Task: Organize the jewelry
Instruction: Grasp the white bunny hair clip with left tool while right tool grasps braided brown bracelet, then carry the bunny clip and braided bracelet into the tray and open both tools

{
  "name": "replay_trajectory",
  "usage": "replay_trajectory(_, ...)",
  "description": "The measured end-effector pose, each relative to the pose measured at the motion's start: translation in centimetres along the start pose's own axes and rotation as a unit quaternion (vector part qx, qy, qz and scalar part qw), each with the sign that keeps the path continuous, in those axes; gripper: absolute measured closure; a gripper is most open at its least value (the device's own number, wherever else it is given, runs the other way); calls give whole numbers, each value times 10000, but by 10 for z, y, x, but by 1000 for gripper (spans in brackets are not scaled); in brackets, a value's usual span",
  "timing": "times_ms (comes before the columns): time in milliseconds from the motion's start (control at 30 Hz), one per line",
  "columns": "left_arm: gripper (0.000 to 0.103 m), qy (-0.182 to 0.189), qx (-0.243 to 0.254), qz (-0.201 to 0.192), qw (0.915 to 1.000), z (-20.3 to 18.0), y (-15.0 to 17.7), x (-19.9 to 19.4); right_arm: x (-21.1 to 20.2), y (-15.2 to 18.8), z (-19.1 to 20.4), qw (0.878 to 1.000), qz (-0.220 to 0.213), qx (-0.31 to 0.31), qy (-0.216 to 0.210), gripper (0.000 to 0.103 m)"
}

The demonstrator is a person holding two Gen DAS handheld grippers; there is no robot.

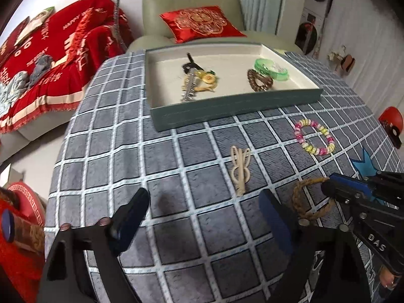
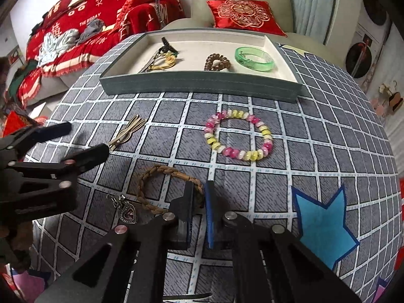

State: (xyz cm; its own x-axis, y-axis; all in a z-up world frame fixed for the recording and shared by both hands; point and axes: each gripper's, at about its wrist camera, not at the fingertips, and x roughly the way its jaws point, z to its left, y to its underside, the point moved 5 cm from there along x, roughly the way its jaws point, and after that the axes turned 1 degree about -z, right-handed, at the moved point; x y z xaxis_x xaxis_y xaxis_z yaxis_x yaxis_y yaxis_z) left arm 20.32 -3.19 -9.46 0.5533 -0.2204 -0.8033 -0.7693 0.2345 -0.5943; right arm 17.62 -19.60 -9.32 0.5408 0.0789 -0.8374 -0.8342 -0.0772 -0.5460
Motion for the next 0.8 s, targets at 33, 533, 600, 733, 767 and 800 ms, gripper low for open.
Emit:
replay_trajectory(33,5,13,27,2,10000,-2,-1,2,-2,0,-1,10000,-23,16,3,93)
replay_trajectory(533,37,115,345,108,9993,-28,-6,13,-20,1,-14,9992,-182,314,-149,94)
replay_trajectory(600,52,163,411,79,9990,-31,-6,11,-21,1,-14,9991,-193,350,-163,94)
replay_trajectory(733,79,210,504,39,9985,-35,-7,11,-24,3,-16,9987,-234,420,-180,94)
replay_trajectory(767,78,228,476,29,9986,-34,-7,10,-26,3,-16,9985,-257,443,-190,94)
replay_trajectory(800,78,251,423,28,9988,-32,-6,10,-28,3,-17,9984,-275,460,-198,94)
